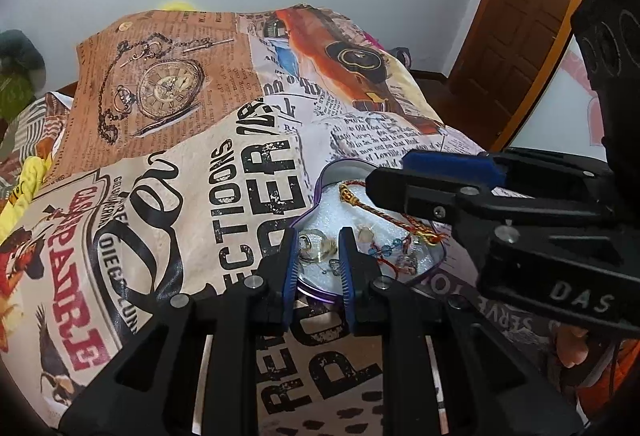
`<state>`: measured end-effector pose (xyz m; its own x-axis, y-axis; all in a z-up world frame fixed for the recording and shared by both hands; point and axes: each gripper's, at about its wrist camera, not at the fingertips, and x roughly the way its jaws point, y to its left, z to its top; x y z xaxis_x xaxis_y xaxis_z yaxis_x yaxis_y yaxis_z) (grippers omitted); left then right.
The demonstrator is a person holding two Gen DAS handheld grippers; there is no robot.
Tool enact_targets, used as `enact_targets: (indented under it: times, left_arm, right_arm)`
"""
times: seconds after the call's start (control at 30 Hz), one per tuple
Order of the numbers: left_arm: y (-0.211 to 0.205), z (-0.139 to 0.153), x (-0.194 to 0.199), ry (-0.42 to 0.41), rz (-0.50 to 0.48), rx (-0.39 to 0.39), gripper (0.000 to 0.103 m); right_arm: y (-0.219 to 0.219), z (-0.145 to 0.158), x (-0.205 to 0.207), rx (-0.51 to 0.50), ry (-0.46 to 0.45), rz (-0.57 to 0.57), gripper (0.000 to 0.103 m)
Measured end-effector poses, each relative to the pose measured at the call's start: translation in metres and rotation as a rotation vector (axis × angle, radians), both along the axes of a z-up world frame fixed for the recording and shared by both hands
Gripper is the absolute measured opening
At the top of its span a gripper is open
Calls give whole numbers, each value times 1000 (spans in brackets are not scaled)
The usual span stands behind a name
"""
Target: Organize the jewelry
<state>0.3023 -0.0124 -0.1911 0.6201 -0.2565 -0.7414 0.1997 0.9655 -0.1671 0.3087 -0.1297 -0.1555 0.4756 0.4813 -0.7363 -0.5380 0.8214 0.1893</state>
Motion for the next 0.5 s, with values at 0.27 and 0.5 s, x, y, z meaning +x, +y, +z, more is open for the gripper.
enact_targets:
  times: [0.27, 0.5]
  left_arm:
    - [6, 18, -12, -18, 31, -14, 18]
    - [16, 71, -44, -131, 97, 10, 18]
  right_arm:
    - [-8, 17, -8, 14, -47, -30, 39]
    - [-22, 57, -35, 46, -127, -60, 39]
